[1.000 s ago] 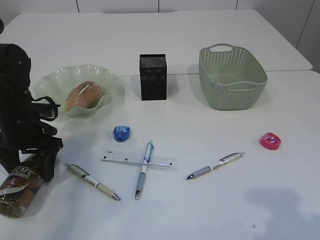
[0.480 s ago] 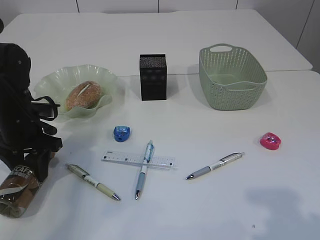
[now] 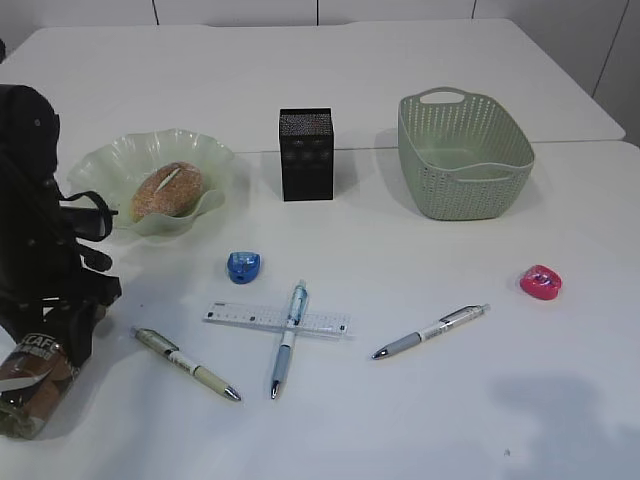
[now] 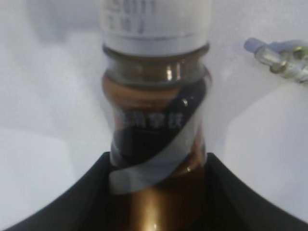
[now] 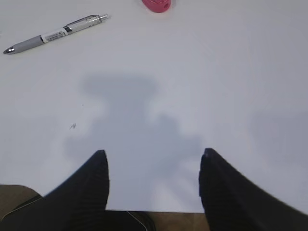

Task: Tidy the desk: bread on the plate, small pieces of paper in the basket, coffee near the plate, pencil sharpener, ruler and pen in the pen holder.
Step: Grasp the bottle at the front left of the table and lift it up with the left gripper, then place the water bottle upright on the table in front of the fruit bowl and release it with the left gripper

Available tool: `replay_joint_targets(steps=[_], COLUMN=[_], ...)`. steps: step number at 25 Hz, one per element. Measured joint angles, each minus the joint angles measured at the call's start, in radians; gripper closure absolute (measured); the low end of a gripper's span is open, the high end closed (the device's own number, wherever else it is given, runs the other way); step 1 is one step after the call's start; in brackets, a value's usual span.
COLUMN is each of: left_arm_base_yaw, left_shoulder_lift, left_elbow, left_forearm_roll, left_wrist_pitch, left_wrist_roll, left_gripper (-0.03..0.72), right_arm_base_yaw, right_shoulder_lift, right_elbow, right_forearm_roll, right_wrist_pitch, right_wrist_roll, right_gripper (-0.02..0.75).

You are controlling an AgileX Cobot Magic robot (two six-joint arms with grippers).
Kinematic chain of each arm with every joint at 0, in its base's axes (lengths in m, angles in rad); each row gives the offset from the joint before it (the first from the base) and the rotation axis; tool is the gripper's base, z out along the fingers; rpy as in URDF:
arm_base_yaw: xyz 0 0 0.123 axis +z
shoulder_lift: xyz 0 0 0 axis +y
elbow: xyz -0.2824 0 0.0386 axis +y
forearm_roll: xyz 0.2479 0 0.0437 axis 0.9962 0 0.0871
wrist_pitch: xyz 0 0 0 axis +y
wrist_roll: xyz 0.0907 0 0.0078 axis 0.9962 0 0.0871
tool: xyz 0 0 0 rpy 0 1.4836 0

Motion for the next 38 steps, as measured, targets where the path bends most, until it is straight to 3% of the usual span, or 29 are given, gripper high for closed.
replay_joint_targets(steps=[10, 15, 24, 38], left_arm_base_yaw=[0.000, 0.000, 0.000, 0.000], left_shoulder_lift=[-0.190, -0.379, -0.698, -0.692], left_elbow=[0.020, 0.151, 0.473, 0.843], left_forearm_roll=[0.000, 0.000, 0.004, 0.044], left_wrist_pitch=[-0.070, -0.251, -0.790, -1.754], left_wrist_roll=[-0.002, -0.002, -0.002, 0.007], left_gripper=[0.333, 0.333, 0.333, 0.333], right_arm_base_yaw=[0.000, 0.000, 0.000, 0.000], right_shoulder_lift=[0.000, 0.000, 0.000, 0.000], right_elbow=[0.000, 0.000, 0.000, 0.000], right_forearm_roll=[0.000, 0.000, 0.000, -0.043], right_wrist_pitch=[-0.002, -0.002, -0.002, -0.002], right_wrist_roll=[0.000, 0.000, 0.000, 0.000], right_gripper=[0.271, 0.271, 0.271, 0.271])
